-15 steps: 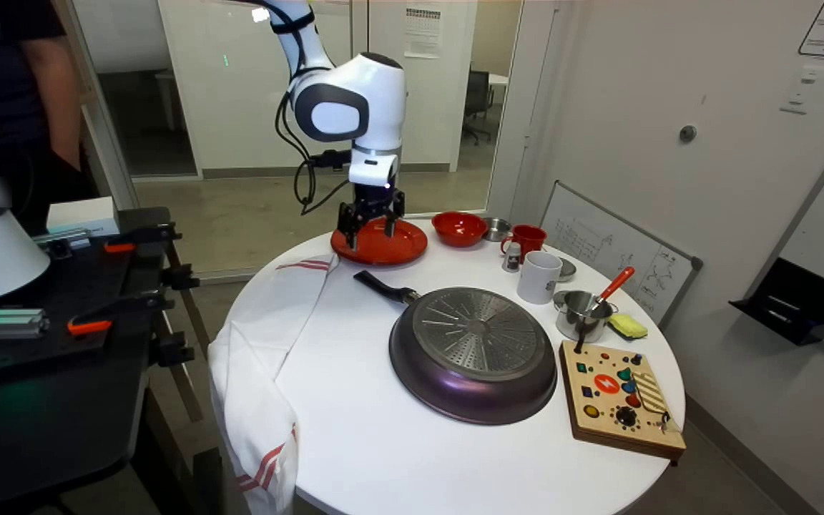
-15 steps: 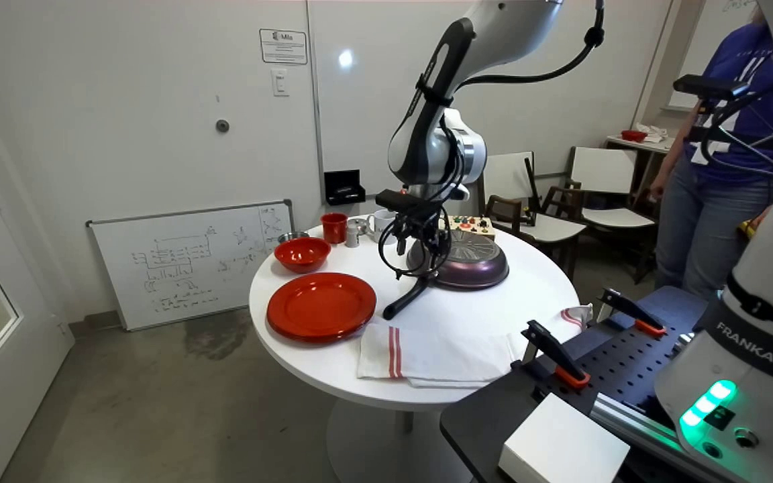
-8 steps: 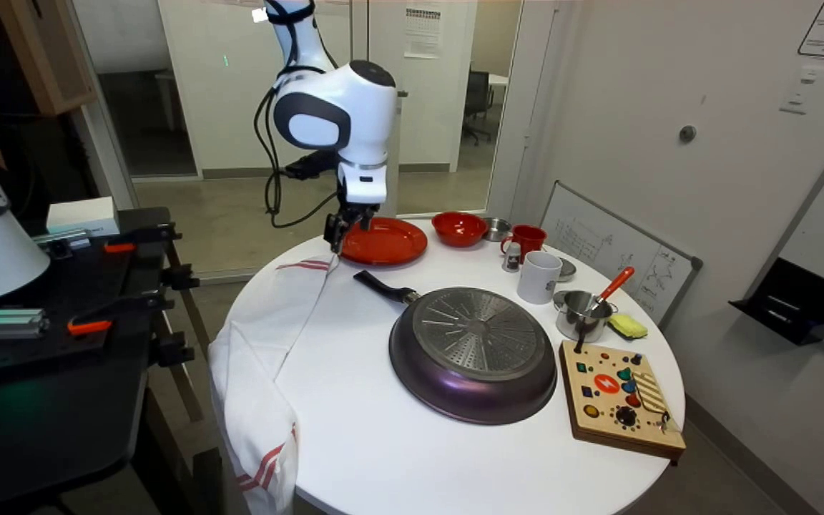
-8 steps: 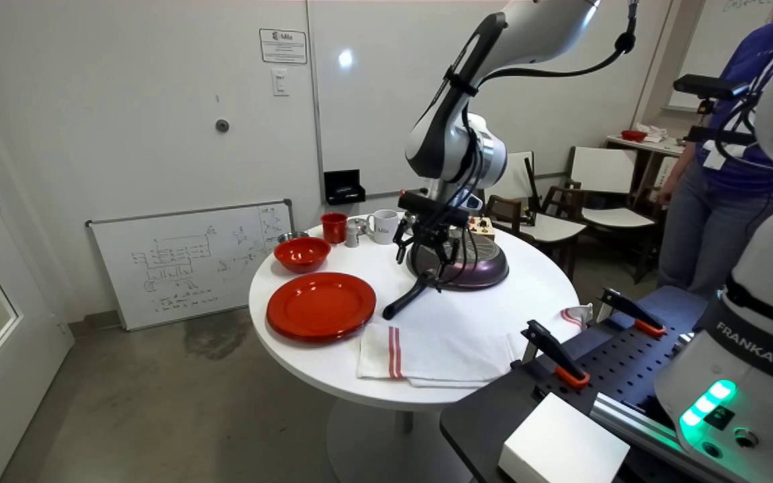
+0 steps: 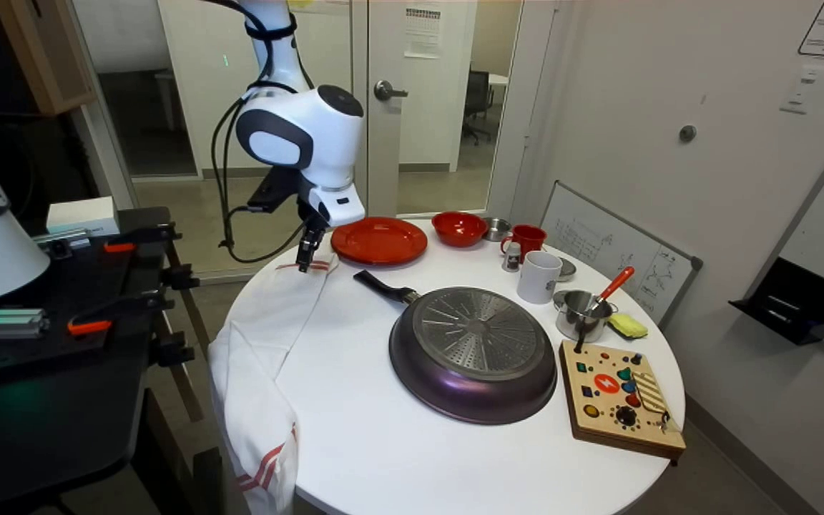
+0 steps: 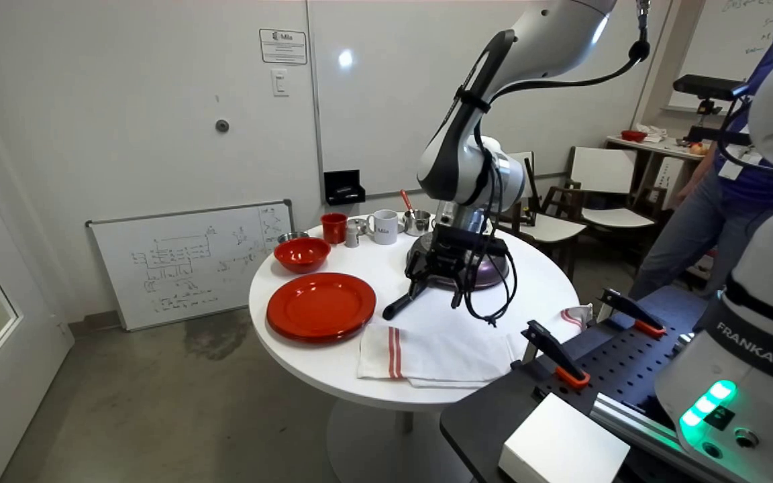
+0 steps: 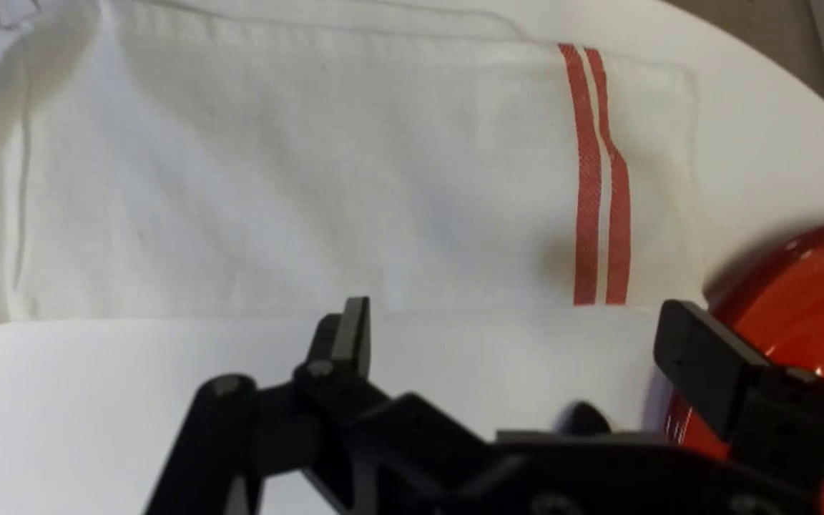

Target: Unfold the towel

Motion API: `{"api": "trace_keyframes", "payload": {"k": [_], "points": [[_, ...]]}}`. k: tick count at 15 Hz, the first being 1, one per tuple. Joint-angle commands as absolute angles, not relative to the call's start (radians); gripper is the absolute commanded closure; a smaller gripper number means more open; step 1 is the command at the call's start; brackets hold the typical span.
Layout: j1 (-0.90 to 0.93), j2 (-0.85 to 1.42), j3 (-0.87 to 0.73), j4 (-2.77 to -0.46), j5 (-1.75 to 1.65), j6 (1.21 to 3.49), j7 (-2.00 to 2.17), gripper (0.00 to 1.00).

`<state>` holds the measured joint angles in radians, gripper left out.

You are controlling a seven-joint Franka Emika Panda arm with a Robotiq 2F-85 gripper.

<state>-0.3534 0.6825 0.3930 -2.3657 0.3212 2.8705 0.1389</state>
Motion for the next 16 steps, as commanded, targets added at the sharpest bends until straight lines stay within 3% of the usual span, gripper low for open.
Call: {"api": "trace_keyframes", "payload": {"k": [1, 9, 10, 16], "points": [[-0.326, 0.652, 0.418, -2.452, 0.326, 2.954, -0.017, 0.0], [-0.231, 0.644, 0.418, -2.658, 0.131, 3.241, -0.127, 0.0], [-0.276, 0.677, 0.428, -2.599, 0.128, 3.17, -0.079, 0.0], [-0.238, 0.67, 0.415, -2.639, 0.087, 3.229, -0.071, 0.0]]}}
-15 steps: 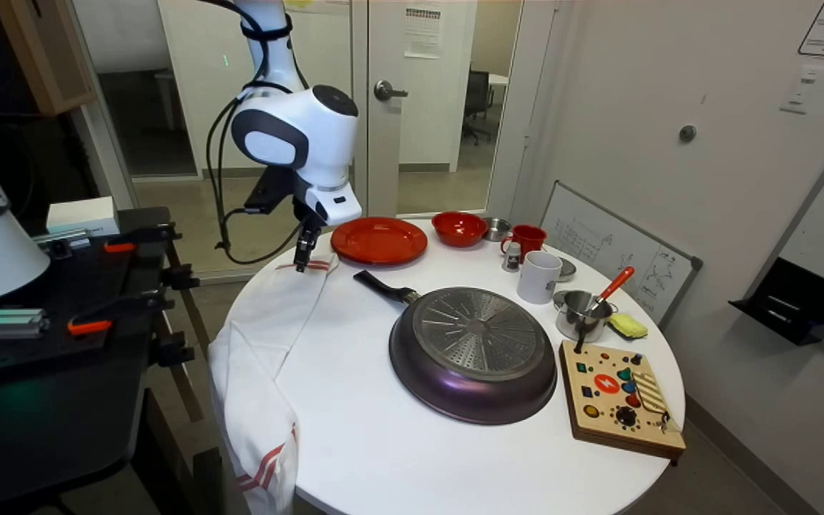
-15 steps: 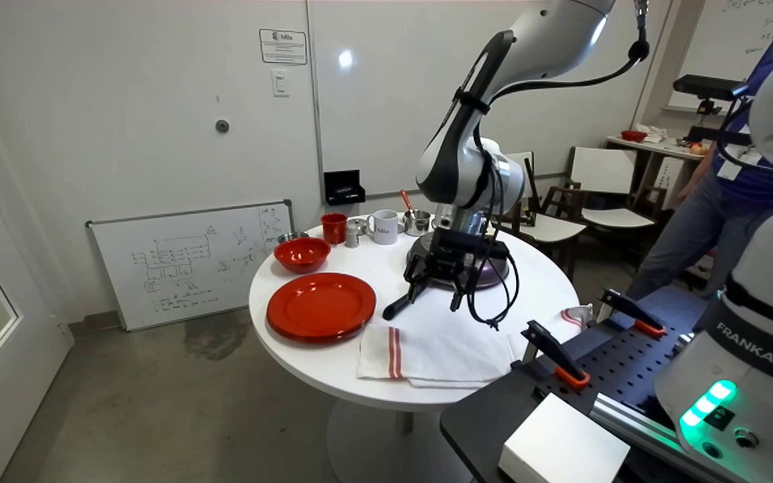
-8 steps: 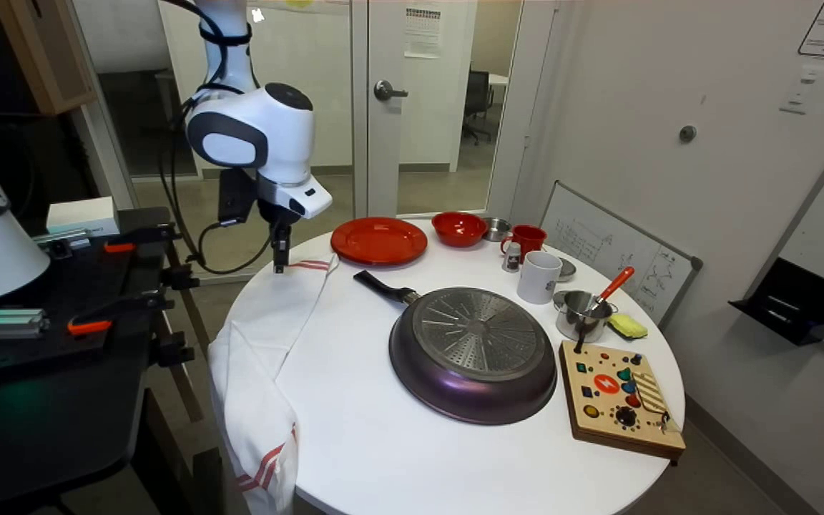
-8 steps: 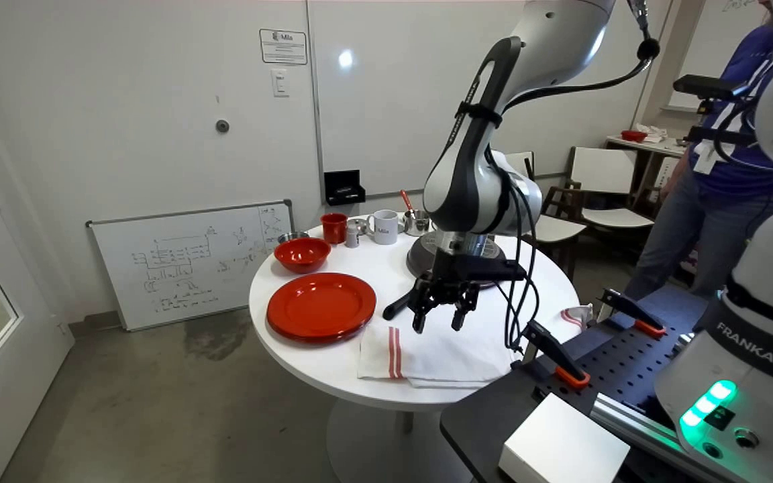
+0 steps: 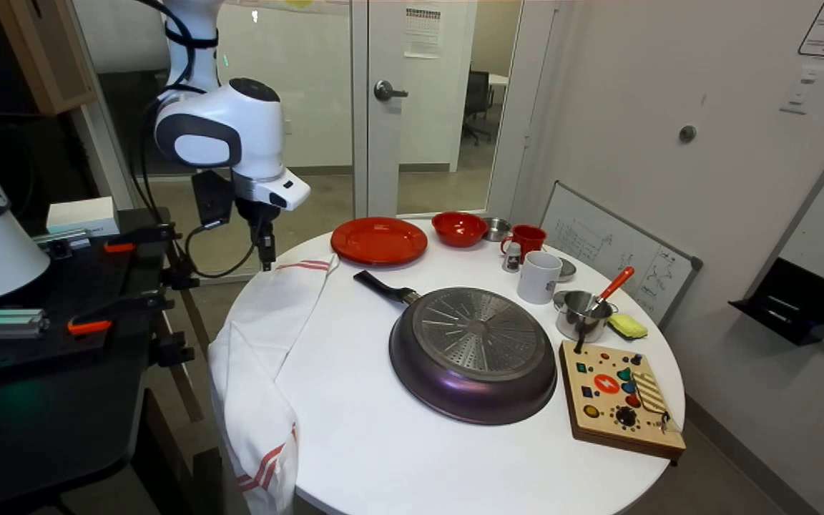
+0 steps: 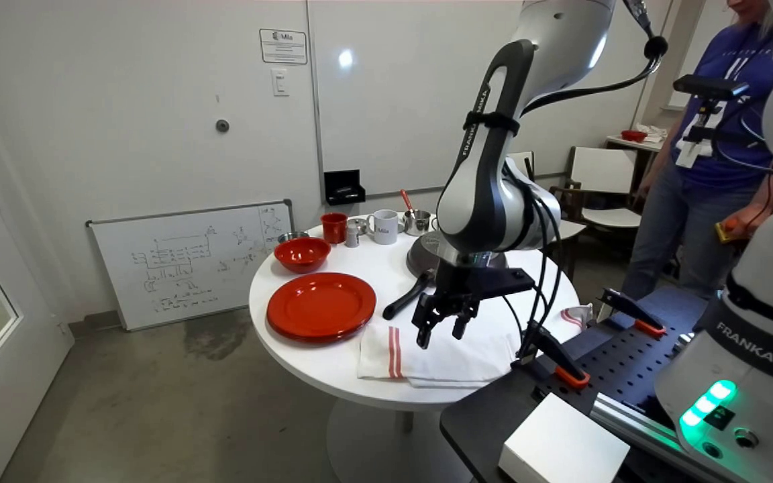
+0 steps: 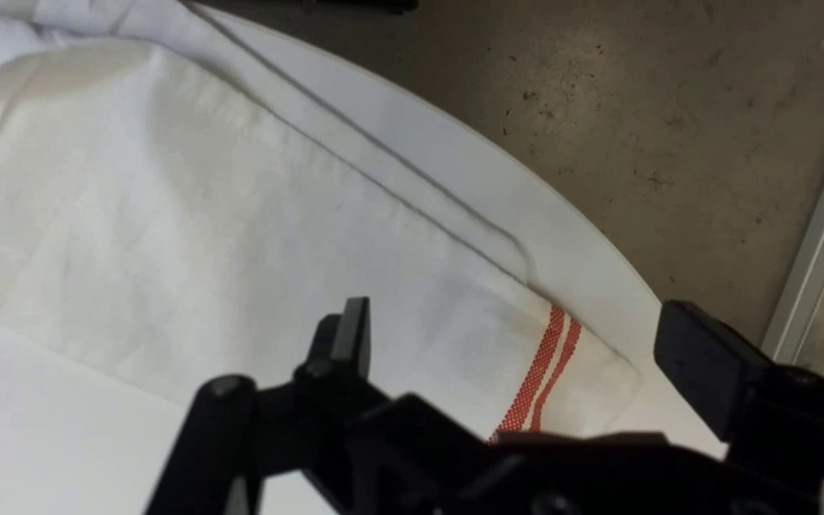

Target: Unfold the towel

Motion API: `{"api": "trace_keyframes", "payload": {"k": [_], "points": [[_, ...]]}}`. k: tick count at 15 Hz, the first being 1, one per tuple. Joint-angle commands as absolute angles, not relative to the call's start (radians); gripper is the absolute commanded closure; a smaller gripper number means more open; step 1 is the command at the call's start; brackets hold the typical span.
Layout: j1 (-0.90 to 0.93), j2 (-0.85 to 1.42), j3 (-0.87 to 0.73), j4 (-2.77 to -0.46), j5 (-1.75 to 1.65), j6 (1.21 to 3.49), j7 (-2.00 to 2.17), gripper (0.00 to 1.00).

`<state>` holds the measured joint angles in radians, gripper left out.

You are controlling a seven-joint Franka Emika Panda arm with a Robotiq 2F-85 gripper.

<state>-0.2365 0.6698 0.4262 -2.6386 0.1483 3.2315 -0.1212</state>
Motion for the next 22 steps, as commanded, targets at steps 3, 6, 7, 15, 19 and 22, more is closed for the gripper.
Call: {"api": "trace_keyframes", "payload": {"k": [3, 6, 7, 15, 19, 22], "points": [[-0.18, 0.663, 0.383, -2.642, 0.022, 3.252, -0.1, 0.0], [-0.067, 0.668, 0.303, -2.623, -0.039, 3.256, -0.123, 0.0], [-0.028, 0.676, 0.278, -2.615, -0.056, 3.266, -0.129, 0.0], [0.296, 0.758, 0.018, -2.511, -0.013, 3.39, -0.084, 0.0], [0.148, 0.786, 0.125, -2.469, -0.078, 3.359, -0.085, 0.0], [0.013, 0.819, 0.232, -2.451, -0.121, 3.373, -0.085, 0.0]]}}
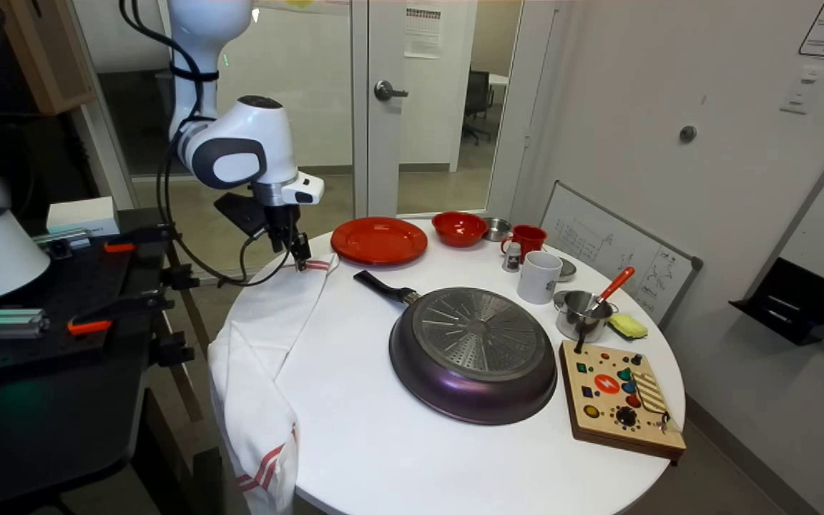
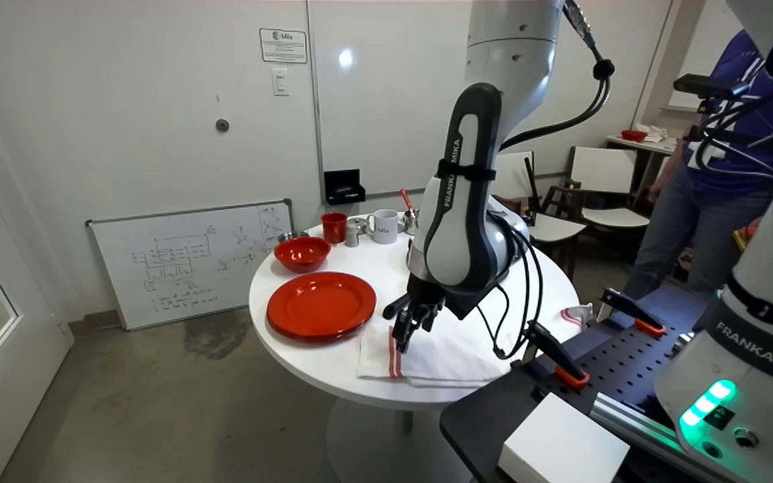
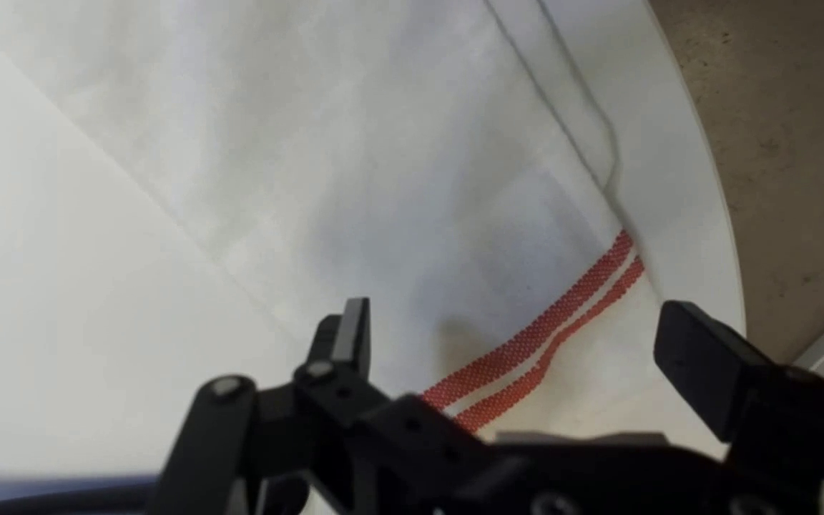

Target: Unfold the towel

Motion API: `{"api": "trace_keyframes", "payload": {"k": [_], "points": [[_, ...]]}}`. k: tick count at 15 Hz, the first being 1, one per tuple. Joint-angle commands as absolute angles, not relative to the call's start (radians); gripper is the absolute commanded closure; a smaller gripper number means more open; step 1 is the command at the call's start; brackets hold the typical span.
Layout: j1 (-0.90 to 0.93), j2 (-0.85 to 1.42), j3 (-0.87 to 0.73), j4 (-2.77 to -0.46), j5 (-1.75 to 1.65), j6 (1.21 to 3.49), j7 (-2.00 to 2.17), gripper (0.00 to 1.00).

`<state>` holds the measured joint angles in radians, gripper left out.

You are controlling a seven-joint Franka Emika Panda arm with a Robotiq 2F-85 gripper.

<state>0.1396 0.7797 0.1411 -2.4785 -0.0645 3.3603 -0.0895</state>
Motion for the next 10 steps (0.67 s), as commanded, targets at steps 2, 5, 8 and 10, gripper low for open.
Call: {"api": "trace_keyframes", "payload": {"k": [2, 5, 8, 10], "points": [[-0.04, 0.834, 0.273, -2.443, -0.144, 3.366, -0.091, 0.0], [-0.012, 0.84, 0.261, -2.445, -0.156, 3.378, -0.103, 0.0], [0.046, 0.844, 0.244, -2.447, -0.161, 3.383, -0.122, 0.0], [0.101, 0.847, 0.232, -2.444, -0.157, 3.388, -0.129, 0.0]]}}
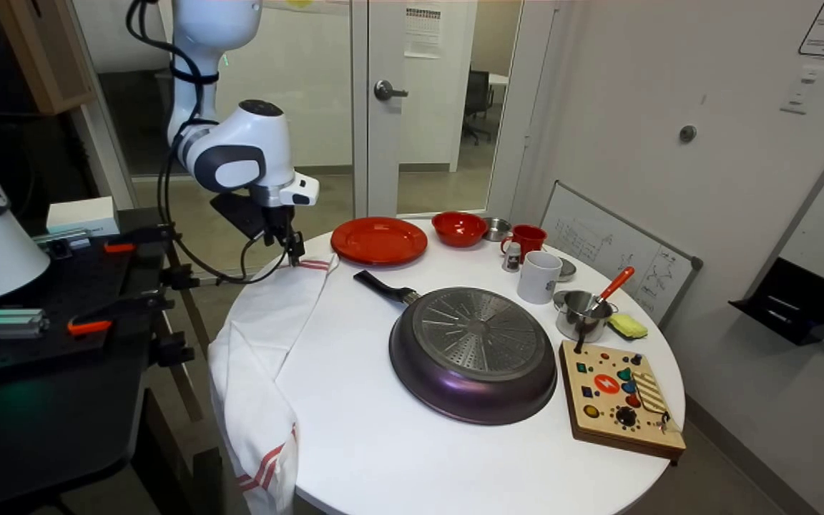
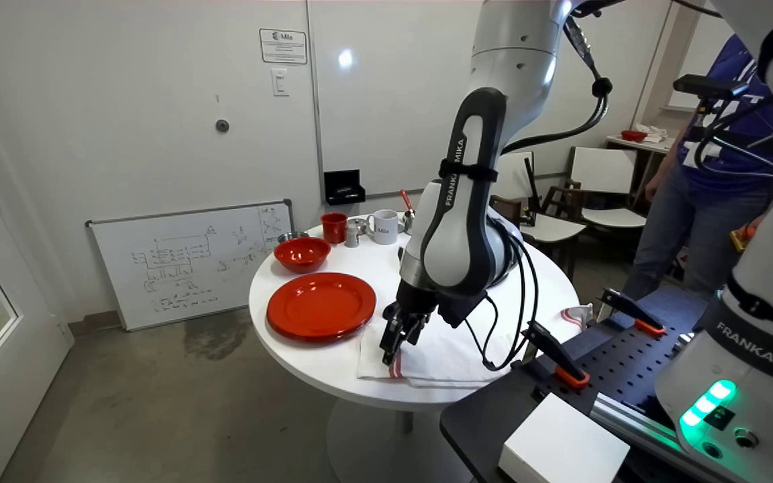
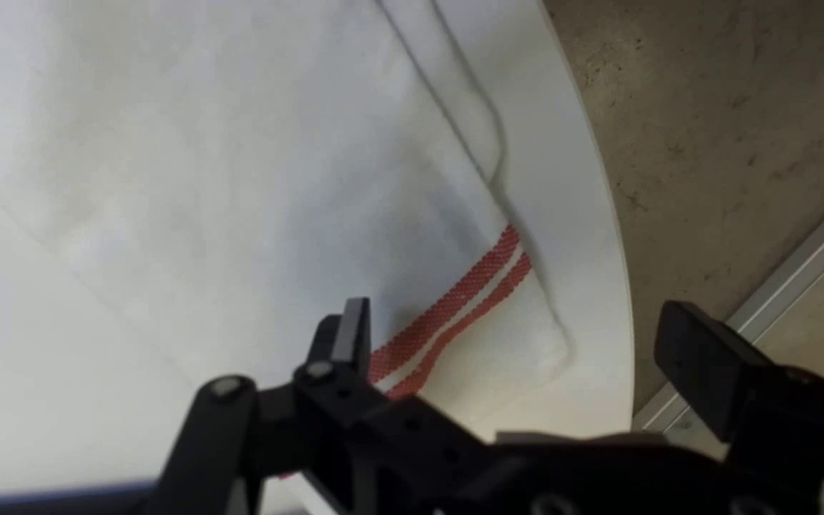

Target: Unfold the towel

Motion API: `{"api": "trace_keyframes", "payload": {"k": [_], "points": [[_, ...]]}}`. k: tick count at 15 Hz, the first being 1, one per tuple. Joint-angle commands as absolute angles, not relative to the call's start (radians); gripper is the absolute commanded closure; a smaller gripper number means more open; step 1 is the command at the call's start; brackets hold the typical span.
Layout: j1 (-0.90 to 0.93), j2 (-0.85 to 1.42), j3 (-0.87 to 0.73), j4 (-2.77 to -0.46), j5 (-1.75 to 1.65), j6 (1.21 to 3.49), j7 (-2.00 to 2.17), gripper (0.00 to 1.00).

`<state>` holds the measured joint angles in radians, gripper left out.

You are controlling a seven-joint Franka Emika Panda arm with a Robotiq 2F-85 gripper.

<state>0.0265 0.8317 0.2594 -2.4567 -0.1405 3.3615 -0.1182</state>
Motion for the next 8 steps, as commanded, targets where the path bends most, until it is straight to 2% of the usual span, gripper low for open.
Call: {"api": "trace_keyframes", "payload": {"k": [1, 8], "points": [[0.135, 0.848, 0.221, -2.442, -0.152, 3.393, -0.131, 0.0], [0.534, 0.858, -0.046, -2.414, -0.049, 3.472, -0.147, 0.0]]}}
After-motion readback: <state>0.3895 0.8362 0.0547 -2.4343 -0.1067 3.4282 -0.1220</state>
